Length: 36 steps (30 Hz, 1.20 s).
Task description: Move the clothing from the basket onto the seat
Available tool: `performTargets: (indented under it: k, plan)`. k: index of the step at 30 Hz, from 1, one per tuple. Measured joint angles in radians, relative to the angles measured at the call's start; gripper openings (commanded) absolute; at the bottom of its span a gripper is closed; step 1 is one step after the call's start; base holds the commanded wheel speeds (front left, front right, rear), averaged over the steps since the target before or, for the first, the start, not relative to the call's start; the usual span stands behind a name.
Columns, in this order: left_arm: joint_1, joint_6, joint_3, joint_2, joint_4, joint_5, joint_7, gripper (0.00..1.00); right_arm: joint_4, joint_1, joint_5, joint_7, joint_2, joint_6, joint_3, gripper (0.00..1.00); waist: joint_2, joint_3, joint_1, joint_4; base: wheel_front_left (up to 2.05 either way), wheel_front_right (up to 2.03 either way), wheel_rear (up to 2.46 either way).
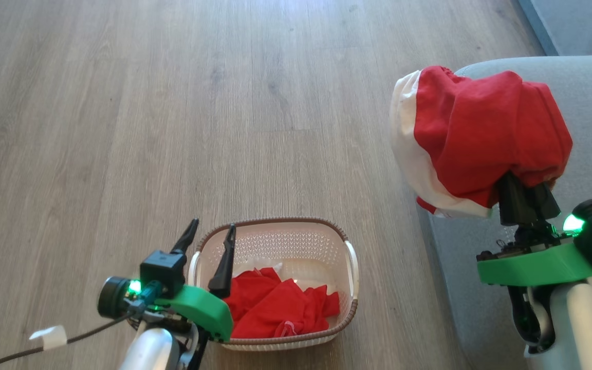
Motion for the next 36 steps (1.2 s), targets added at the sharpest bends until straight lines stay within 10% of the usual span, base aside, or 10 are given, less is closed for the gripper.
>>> performTargets:
  k: [36]
  plan:
    - [0.042,-0.099,-0.133,0.002,-0.13,0.008,0.0,1.0,0.082,0.0,-0.047,0.0,-0.01,0.0,-0.152,0.0,0.0,0.022,0.0,-0.08,0.0,0.0,0.0]
